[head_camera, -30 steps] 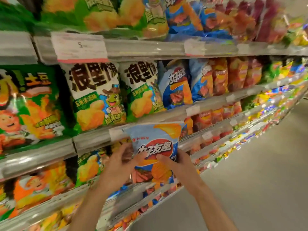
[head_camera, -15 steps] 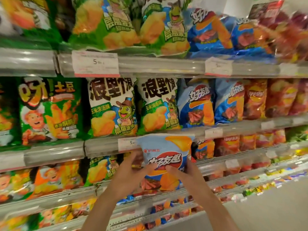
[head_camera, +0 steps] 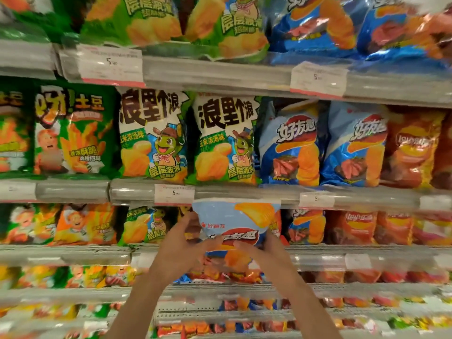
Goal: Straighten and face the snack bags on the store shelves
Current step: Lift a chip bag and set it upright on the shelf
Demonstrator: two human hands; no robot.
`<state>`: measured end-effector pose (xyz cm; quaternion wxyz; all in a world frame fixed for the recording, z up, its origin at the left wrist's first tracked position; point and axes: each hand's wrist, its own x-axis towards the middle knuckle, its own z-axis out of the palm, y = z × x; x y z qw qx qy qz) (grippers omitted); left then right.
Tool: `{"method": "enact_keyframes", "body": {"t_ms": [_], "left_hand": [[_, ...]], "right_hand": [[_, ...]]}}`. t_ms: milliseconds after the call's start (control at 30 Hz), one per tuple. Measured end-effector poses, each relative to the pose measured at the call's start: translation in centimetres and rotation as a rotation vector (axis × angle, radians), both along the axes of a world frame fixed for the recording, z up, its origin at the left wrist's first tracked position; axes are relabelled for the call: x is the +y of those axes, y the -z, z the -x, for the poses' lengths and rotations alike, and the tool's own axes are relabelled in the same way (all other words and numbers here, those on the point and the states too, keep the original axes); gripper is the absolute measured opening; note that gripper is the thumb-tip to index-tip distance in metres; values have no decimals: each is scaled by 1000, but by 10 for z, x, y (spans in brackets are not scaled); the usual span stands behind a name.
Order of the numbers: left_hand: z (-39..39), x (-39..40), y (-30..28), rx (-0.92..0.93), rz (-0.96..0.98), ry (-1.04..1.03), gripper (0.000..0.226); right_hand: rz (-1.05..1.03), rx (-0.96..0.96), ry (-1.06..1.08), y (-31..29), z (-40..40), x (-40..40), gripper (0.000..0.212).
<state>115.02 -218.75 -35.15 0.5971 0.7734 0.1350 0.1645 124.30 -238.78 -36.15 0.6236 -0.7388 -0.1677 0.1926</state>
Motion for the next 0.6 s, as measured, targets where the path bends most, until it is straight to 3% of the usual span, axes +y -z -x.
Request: {"method": "enact_keyframes", "body": {"t_ms": [133, 200, 300, 400, 600], "left_hand": [[-5, -27, 10, 2, -46, -85, 56], [-5, -35, 16, 2, -44, -146, 52], [-4, -40, 26, 26, -46, -185, 51], [-3, -38, 38, 73, -47, -236, 52], [1, -34, 46, 77, -54, -352, 51]], "right_hand": [[73, -23, -91, 15, -27, -27, 42], [110, -51, -147, 22, -38, -40, 49], [116, -68, 2, 35, -57, -57, 44], [261, -231, 117, 44, -74, -58, 36], [408, -387, 164, 42, -86, -28, 70]]}}
